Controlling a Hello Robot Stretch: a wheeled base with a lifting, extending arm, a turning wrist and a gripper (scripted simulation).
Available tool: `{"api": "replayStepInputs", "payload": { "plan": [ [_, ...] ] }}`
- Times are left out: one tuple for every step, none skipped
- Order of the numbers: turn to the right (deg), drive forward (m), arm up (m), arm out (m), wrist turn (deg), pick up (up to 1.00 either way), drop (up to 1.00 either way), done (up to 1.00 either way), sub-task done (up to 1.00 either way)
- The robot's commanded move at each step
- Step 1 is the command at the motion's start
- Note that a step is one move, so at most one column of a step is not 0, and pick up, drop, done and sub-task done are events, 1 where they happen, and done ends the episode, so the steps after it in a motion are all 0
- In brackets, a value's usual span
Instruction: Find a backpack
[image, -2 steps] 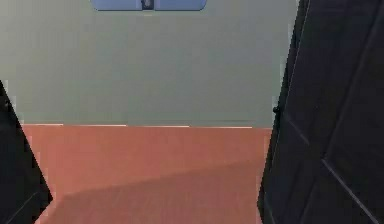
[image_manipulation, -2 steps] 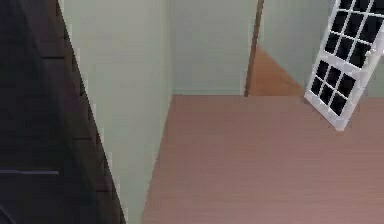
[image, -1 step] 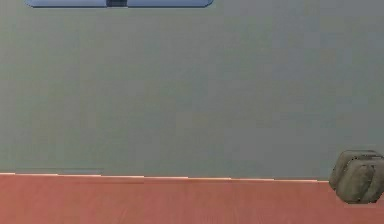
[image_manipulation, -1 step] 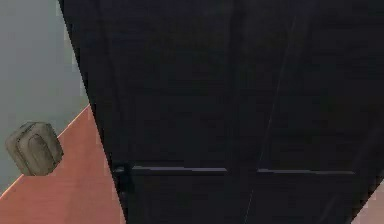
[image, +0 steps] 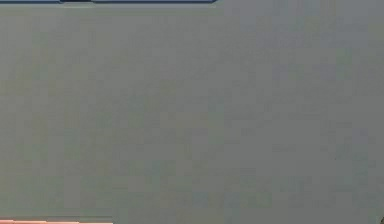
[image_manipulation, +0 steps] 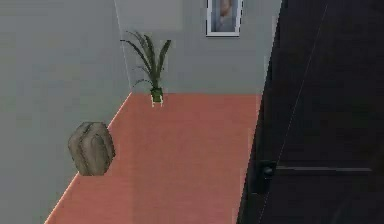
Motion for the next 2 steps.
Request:
{"api": "replayStepInputs", "payload": {
  "plan": [
    [45.0,0.00,0.00,0.00,0.0,0.00,0.00,0.00,0.00],
    [0.0,0.50,0.00,0.00,0.0,0.00,0.00,0.00,0.00]
  ]
}}
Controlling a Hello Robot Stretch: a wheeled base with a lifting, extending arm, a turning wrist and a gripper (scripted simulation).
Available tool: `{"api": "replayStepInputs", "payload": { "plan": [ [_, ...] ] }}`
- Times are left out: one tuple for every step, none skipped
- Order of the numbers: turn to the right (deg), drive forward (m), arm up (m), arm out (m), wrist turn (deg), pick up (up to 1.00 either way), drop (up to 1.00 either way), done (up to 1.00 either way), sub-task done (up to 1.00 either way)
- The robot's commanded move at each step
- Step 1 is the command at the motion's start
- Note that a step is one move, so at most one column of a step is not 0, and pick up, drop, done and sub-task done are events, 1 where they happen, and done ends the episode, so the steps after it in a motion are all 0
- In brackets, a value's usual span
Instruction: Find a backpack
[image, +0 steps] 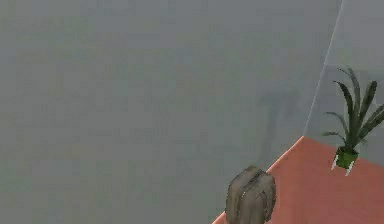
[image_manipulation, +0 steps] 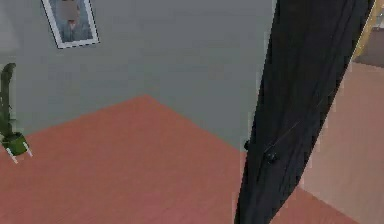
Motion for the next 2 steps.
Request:
{"api": "replayStepInputs", "payload": {
  "plan": [
    [21.0,0.00,0.00,0.00,0.0,0.00,0.00,0.00,0.00],
    [0.0,0.00,0.00,0.00,0.0,0.00,0.00,1.00,0.00]
  ]
}}
